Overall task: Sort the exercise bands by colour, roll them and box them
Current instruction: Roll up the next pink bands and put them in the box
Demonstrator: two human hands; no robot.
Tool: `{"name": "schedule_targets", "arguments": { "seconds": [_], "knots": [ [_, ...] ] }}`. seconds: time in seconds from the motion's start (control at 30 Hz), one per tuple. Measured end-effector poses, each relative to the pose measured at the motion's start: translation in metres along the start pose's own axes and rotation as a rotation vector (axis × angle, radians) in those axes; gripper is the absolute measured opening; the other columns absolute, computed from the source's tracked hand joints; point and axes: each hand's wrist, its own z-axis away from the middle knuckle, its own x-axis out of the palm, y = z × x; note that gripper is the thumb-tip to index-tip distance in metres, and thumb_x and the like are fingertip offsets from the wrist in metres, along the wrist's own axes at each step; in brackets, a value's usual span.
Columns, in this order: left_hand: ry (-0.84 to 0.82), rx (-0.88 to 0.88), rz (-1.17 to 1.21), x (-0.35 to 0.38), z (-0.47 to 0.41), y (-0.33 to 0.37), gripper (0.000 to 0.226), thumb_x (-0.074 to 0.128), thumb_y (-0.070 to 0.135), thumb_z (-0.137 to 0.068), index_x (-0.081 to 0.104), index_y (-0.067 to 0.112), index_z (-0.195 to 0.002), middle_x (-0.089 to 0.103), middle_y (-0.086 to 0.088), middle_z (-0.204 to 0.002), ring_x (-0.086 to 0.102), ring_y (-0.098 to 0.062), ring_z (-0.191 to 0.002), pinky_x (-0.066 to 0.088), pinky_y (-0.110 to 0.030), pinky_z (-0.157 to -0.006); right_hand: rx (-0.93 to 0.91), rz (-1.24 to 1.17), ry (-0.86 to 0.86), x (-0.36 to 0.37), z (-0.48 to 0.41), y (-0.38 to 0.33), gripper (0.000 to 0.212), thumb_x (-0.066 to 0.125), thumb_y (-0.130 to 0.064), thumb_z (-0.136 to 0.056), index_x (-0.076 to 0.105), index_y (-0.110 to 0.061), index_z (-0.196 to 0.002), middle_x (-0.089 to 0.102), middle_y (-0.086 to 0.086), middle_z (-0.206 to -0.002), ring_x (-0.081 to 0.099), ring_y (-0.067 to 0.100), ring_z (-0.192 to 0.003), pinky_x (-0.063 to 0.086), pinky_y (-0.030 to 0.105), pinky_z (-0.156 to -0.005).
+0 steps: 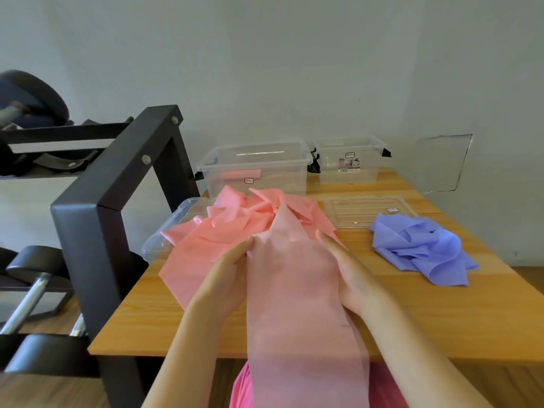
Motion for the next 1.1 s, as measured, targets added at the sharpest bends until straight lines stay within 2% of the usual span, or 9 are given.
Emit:
{"name": "schedule_targets", "arguments": {
  "seconds": [0.07, 0.27, 0.4, 0.5, 0.57, 0.67, 0.77, 0.9, 1.1],
  "knots": [
    [-0.029, -0.031, -0.012, -0.005, 0.004, 0.0, 0.049, 0.04, 0.026, -0.099, 0.08, 0.011, -0.074, 0.073, -0.007, -0.076, 0.071, -0.018, -0.068, 0.055, -0.023, -0.058, 0.018, -0.06, -0.013, 0.003, -0.004, 0.001, 0.028, 0.053, -0.013, -0.098, 0.062, -0.005, -0.123, 0.062, 0.021, -0.128, 0.059, 0.034, -0.119, 0.043, 0.046, -0.105],
    [-0.13, -0.246, -0.155, -0.005, -0.004, 0.005, 0.083, 0.033, 0.07, -0.086, 0.069, 0.002, -0.118, 0.07, -0.018, -0.11, 0.068, -0.032, -0.097, 0.056, -0.039, -0.08, -0.033, -0.025, -0.141, -0.01, -0.006, 0.016, 0.017, 0.064, -0.02, -0.084, 0.078, -0.014, -0.09, 0.072, 0.011, -0.093, 0.069, 0.021, -0.088, 0.052, 0.032, -0.082],
    [-0.054, -0.222, -0.155, 0.009, -0.024, 0.01, 0.086, 0.047, 0.07, -0.085, 0.055, 0.0, -0.134, 0.059, -0.021, -0.133, 0.058, -0.036, -0.119, 0.047, -0.046, -0.098, -0.042, 0.054, -0.239, -0.014, 0.002, 0.018, 0.016, 0.064, -0.021, -0.073, 0.079, -0.018, -0.079, 0.072, 0.006, -0.08, 0.069, 0.017, -0.077, 0.052, 0.026, -0.07],
    [-0.024, -0.193, -0.078, 0.02, -0.034, 0.009, 0.074, 0.059, 0.056, -0.086, 0.052, 0.004, -0.138, 0.055, -0.021, -0.137, 0.053, -0.035, -0.128, 0.036, -0.049, -0.111, -0.018, 0.067, -0.319, -0.02, 0.005, 0.016, 0.03, 0.084, -0.036, -0.06, 0.08, -0.019, -0.084, 0.074, 0.007, -0.082, 0.07, 0.018, -0.075, 0.055, 0.025, -0.065],
    [0.023, -0.159, -0.02, 0.025, -0.04, 0.008, 0.053, 0.054, 0.04, -0.095, 0.053, 0.007, -0.138, 0.059, -0.019, -0.134, 0.056, -0.032, -0.124, 0.039, -0.046, -0.11, 0.003, 0.042, -0.337, -0.022, 0.008, 0.015, 0.047, 0.087, -0.047, -0.057, 0.079, -0.021, -0.095, 0.074, 0.008, -0.096, 0.071, 0.02, -0.086, 0.056, 0.029, -0.073],
    [-0.024, -0.094, -0.016, 0.029, -0.041, 0.005, 0.051, 0.056, 0.026, -0.091, 0.053, 0.007, -0.138, 0.064, -0.016, -0.126, 0.06, -0.028, -0.121, 0.041, -0.04, -0.108, 0.019, -0.016, -0.281, -0.02, -0.001, 0.014, 0.025, 0.073, -0.04, -0.081, 0.079, -0.022, -0.096, 0.073, 0.007, -0.106, 0.07, 0.018, -0.096, 0.052, 0.034, -0.085],
    [-0.136, -0.015, -0.074, 0.038, -0.034, 0.006, 0.027, 0.045, 0.011, -0.095, 0.064, 0.008, -0.114, 0.072, -0.004, -0.08, 0.07, -0.01, -0.09, 0.047, -0.019, -0.09, -0.061, 0.089, -0.13, -0.033, -0.028, 0.018, 0.027, 0.067, -0.031, -0.089, 0.068, -0.018, -0.113, 0.065, 0.006, -0.113, 0.064, 0.012, -0.105, 0.046, 0.029, -0.096],
    [-0.099, -0.042, -0.187, 0.028, -0.029, 0.007, 0.057, 0.054, 0.036, -0.086, 0.057, -0.001, -0.13, 0.065, -0.021, -0.112, 0.062, -0.03, -0.105, 0.048, -0.04, -0.096, 0.081, 0.122, -0.209, -0.029, -0.048, 0.042, 0.022, 0.057, -0.037, -0.096, 0.07, -0.024, -0.107, 0.065, 0.015, -0.125, 0.071, 0.013, -0.094, 0.053, 0.03, -0.081],
    [0.013, 0.021, -0.359, 0.021, -0.028, 0.005, 0.035, 0.05, 0.034, -0.1, 0.066, 0.006, -0.115, 0.07, -0.015, -0.099, 0.067, -0.025, -0.091, 0.05, -0.04, -0.089, 0.077, 0.108, -0.135, 0.014, -0.04, 0.026, 0.05, 0.061, -0.057, -0.086, 0.072, -0.015, -0.11, 0.072, 0.013, -0.105, 0.069, 0.026, -0.096, 0.052, 0.039, -0.089]
  ]
}}
